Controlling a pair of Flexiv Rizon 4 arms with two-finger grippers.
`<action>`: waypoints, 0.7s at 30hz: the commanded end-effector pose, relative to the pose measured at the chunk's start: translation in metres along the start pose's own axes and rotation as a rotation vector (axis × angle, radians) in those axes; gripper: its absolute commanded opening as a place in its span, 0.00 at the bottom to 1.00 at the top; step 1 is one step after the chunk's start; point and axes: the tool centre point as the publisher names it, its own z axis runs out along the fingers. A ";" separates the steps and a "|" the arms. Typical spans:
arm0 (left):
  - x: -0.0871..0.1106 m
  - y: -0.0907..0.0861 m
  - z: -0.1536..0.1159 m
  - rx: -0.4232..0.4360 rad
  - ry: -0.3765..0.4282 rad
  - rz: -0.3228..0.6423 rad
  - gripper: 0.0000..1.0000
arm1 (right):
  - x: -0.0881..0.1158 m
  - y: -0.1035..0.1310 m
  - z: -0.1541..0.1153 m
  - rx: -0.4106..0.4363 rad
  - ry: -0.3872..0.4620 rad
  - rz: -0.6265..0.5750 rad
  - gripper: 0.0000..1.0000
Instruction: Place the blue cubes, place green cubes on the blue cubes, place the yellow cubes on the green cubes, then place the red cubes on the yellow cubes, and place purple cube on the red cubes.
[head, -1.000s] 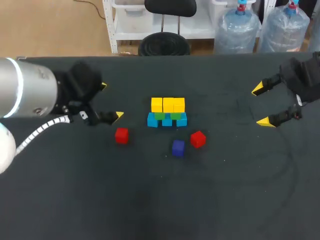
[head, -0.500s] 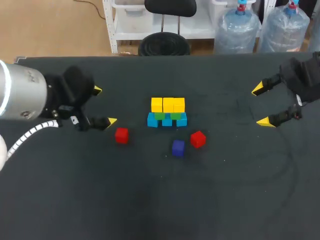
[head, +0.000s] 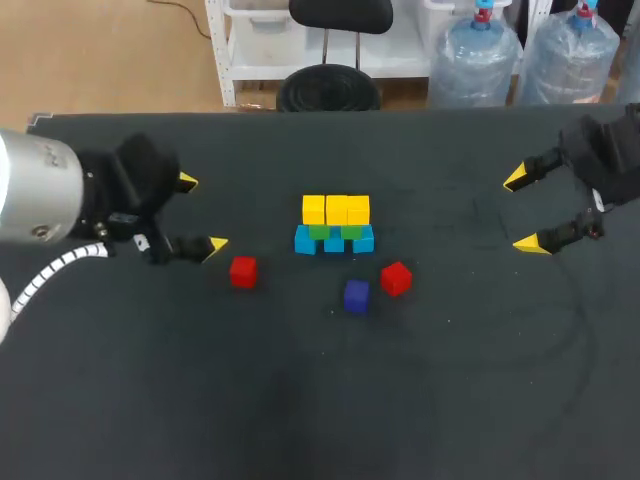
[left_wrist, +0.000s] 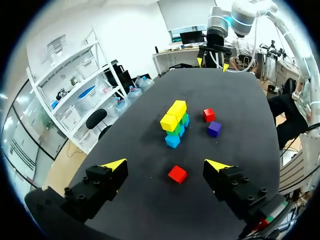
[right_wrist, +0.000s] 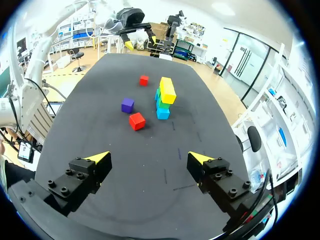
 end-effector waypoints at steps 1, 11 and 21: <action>0.002 0.009 0.009 0.067 0.098 0.101 1.00 | 0.000 -0.001 0.001 -0.001 -0.002 -0.001 1.00; 0.002 0.012 0.059 0.216 0.315 0.336 1.00 | 0.000 -0.001 0.001 -0.001 -0.002 -0.001 1.00; 0.025 0.001 0.083 0.312 0.440 0.422 1.00 | 0.000 -0.001 0.001 -0.001 -0.002 -0.001 1.00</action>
